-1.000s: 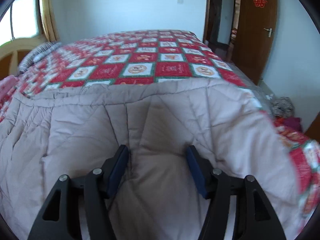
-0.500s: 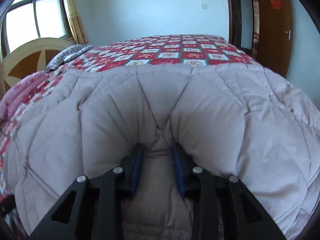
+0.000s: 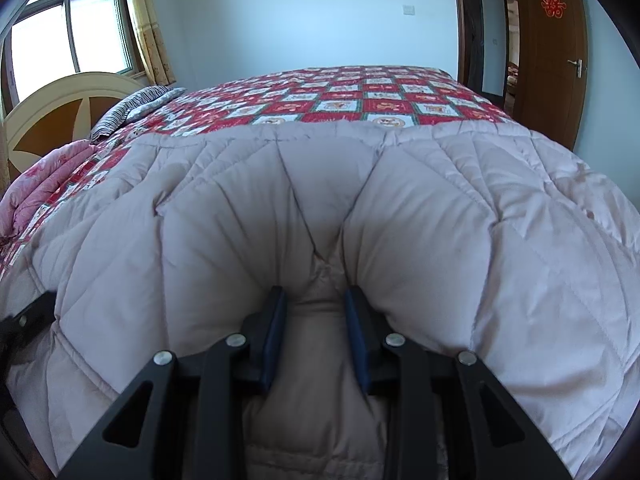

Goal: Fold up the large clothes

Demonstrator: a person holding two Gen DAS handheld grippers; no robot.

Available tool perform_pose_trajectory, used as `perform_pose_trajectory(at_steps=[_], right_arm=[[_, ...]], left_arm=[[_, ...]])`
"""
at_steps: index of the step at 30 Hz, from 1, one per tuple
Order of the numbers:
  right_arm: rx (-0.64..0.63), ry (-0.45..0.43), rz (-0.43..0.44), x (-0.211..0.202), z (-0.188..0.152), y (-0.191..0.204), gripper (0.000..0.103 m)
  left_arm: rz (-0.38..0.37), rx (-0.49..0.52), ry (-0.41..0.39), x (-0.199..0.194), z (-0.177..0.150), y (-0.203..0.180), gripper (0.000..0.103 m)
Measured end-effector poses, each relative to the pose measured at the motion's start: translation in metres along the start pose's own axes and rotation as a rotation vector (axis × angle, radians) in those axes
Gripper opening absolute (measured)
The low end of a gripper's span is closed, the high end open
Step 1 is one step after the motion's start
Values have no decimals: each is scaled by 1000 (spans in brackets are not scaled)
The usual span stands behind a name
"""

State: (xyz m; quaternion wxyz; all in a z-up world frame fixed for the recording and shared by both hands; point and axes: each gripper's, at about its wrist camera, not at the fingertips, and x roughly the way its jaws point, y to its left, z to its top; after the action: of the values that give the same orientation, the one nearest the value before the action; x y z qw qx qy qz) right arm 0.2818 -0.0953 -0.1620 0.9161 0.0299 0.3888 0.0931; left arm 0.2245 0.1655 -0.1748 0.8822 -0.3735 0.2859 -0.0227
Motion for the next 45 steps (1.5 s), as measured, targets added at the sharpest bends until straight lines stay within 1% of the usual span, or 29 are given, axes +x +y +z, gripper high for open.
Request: perform_pose_trajectory(at_steps=[1, 2, 4, 7, 8, 9, 10, 11, 12, 13, 15, 16, 17, 18, 19, 21, 22, 24, 25, 27, 30, 32, 34, 35, 38, 40, 42, 43, 45], right_arm=[[-2, 4, -4, 0, 0, 1, 33], [-4, 9, -8, 0, 0, 2, 33], [-3, 29, -17, 0, 0, 5, 34], [20, 61, -8, -5, -3, 14, 36], [48, 77, 20, -9, -5, 20, 38], [69, 87, 48, -11, -6, 24, 38], [95, 101, 97, -14, -8, 32, 38], [121, 117, 171, -15, -11, 42, 38], [143, 133, 237, -16, -14, 52, 38], [176, 158, 339, -15, -17, 67, 38], [215, 203, 503, -10, -22, 89, 38], [223, 226, 565, -7, -22, 96, 37], [224, 239, 599, -7, -21, 100, 36], [229, 246, 622, -8, -20, 99, 36], [238, 246, 631, -11, -18, 94, 36], [291, 218, 673, -25, -13, 67, 36], [313, 197, 677, -33, -11, 53, 36], [348, 131, 637, -59, -7, 11, 38], [353, 102, 612, -71, -7, -7, 44], [349, 58, 554, -92, -9, -37, 49], [336, 2, 425, -121, -18, -79, 49], [333, -14, 364, -133, -27, -103, 49], [346, -27, 322, -140, -37, -123, 50], [361, -37, 310, -142, -40, -130, 52], [407, -82, 307, -154, -42, -153, 54], [410, -105, 315, -159, -36, -160, 54], [378, -110, 344, -161, -25, -160, 54], [344, -109, 358, -160, -18, -155, 54], [254, -103, 354, -159, -7, -144, 54]], left_arm=[[-12, 6, 5, -1, 3, -3, 39], [-18, 50, 8, -3, 7, -10, 35], [-22, 104, 1, -10, 9, -22, 29], [-88, 161, -17, -35, 17, -40, 26], [-113, 206, -29, -48, 21, -50, 26], [-121, 250, -45, -59, 23, -59, 26], [-121, 304, -69, -70, 25, -69, 26], [-119, 377, -108, -88, 27, -82, 26], [-115, 422, -132, -99, 29, -89, 26], [-107, 475, -154, -111, 29, -98, 26], [-55, 577, -185, -125, 28, -114, 26], [-19, 630, -196, -128, 25, -122, 26], [23, 691, -213, -132, 20, -129, 26], [44, 733, -224, -133, 16, -135, 26], [51, 779, -232, -134, 11, -142, 26], [31, 828, -230, -132, 3, -153, 26], [25, 858, -228, -129, -4, -161, 26], [38, 930, -231, -115, -20, -175, 26], [49, 971, -234, -105, -28, -182, 26], [58, 1069, -231, -92, -55, -194, 26], [60, 1184, -220, -74, -88, -210, 26], [64, 1256, -200, -62, -112, -216, 26], [58, 1324, -162, -48, -138, -222, 26], [51, 1364, -146, -43, -153, -224, 26], [42, 1483, -118, -22, -195, -227, 27], [33, 1521, -101, -12, -215, -228, 27], [7, 1556, -82, -4, -233, -230, 27], [-2, 1568, -75, 3, -235, -230, 27], [-14, 1587, -69, 8, -244, -231, 27]])
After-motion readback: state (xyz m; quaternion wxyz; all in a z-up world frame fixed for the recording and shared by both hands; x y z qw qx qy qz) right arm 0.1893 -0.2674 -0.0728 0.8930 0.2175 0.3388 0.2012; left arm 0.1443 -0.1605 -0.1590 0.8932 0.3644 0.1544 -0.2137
